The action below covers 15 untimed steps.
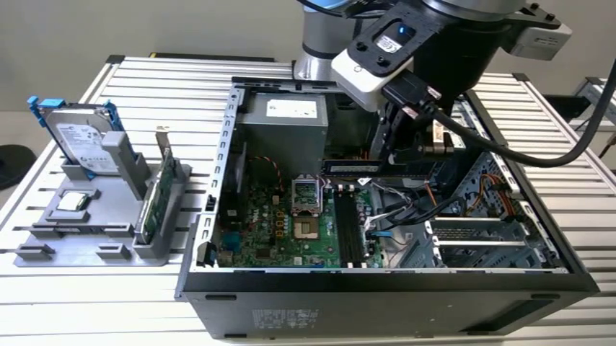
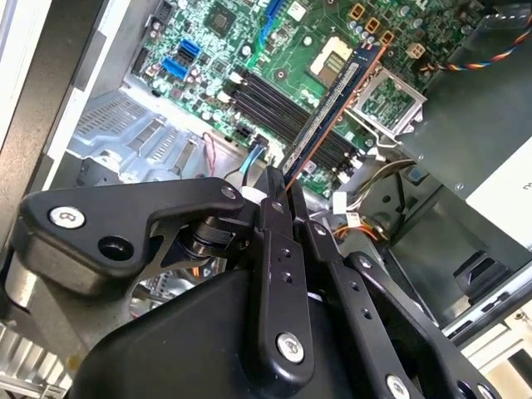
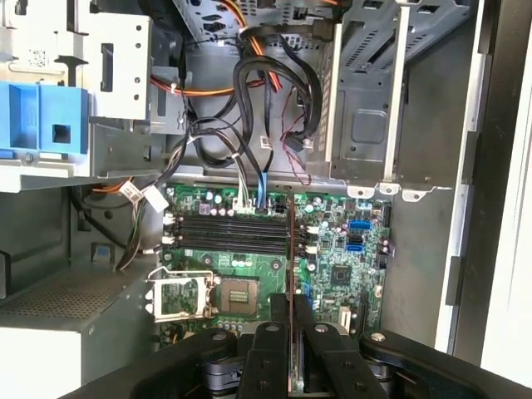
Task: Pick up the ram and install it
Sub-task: 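Pick up the ram and move it above insertion slot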
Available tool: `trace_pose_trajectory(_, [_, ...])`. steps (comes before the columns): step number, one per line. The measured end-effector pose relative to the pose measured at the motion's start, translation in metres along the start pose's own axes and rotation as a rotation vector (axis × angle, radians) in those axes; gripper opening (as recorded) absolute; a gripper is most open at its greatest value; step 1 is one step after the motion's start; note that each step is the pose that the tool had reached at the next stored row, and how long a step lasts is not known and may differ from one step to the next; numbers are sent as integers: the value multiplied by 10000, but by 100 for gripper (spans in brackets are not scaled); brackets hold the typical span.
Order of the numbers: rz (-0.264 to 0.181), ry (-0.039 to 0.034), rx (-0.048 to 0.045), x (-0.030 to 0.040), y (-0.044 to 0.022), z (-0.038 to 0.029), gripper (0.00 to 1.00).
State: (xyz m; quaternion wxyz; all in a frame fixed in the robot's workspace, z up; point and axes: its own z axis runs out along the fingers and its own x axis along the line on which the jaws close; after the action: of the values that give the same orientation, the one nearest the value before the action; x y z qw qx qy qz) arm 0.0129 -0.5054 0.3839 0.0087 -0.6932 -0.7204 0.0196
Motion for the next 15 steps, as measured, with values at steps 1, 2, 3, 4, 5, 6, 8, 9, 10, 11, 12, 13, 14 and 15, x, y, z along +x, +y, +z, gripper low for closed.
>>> trace_pose_trajectory(1, [0, 0, 0, 0, 10, 0, 0])
trace_pose_trajectory(2, [0, 0, 0, -1, 20, -1, 0])
trace_pose_trajectory(3, [0, 0, 0, -1, 28, -1, 0])
trace_pose_trajectory(4, [-1, 0, 0, -1, 31, -1, 0])
trace_pose_trajectory(5, [0, 0, 0, -1, 32, -1, 0])
trace_pose_trajectory(6, [1, 1, 0, -1, 32, -1, 0])
trace_pose_trajectory(8, [0, 1, 0, -1, 33, -1, 0])
trace_pose_trajectory(9, [0, 0, 0, -1, 33, -1, 0])
trace_pose_trajectory(10, [0, -1, 0, -1, 33, -1, 0])
trace_pose_trajectory(11, [0, -1, 0, -1, 33, -1, 0])
trace_pose_trajectory(12, [0, -1, 1, -2, 33, -1, 0])
trace_pose_trajectory(13, [0, -1, 0, -1, 33, -1, 0])
trace_pose_trajectory(14, [0, 2, 0, 1, 33, 1, 0])
trace_pose_trajectory(15, [-1, 4, -1, 7, 34, 2, 0])
